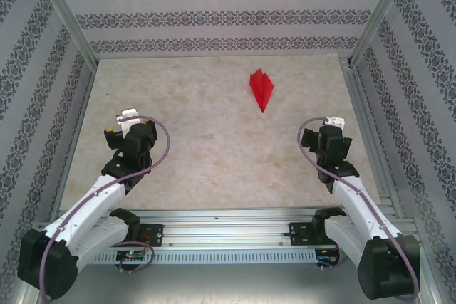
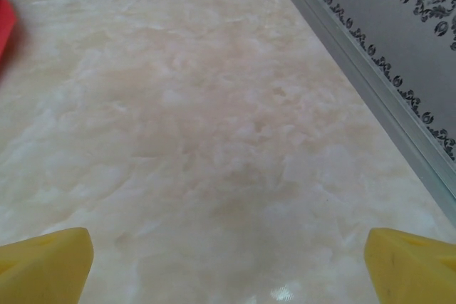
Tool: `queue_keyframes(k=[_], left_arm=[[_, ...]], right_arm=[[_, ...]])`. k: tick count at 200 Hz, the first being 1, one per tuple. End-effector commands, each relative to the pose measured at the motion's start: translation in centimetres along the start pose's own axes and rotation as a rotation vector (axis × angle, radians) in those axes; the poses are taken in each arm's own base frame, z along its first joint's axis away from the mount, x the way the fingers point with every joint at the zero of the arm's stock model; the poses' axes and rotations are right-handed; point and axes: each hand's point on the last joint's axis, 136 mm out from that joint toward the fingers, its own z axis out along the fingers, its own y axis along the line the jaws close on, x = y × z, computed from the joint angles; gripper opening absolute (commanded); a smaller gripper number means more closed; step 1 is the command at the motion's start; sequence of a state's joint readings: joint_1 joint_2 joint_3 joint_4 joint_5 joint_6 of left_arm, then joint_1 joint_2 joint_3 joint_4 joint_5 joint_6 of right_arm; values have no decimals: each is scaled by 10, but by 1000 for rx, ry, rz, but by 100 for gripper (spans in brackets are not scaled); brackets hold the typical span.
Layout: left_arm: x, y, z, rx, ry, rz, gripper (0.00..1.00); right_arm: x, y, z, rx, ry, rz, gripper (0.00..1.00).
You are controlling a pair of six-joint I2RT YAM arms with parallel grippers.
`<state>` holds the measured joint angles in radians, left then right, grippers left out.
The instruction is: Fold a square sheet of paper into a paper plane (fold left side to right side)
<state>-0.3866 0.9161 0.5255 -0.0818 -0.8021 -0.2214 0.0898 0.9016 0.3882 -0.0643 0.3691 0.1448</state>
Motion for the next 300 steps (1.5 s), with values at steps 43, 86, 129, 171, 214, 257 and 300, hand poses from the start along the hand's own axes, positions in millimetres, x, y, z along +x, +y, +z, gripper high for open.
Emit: queue_keyframes(k=[43,86,129,171,214,257,300], left_arm=[[22,-7,27,112,-87,-10,100],[39,-21,39,208,-108,-8,100],[31,-42,55,262,-167,28,100],[42,-69,78,324,-186,95,100],[54,-61,105,344,-62,31,100],[56,-61,105,345,-59,36,100],[55,-72,103,407,-52,62,100]], right_arm=[[-48,7,43,-52,-278,41,98],[-53,36,76,-159,-353,13,98],[-54,34,76,-156,-358,23,98],[-55,33,75,-152,-368,24,98],[-54,35,75,-155,-368,19,98],[-54,37,75,-155,-367,12,98],[-55,38,76,-157,-360,5,98]])
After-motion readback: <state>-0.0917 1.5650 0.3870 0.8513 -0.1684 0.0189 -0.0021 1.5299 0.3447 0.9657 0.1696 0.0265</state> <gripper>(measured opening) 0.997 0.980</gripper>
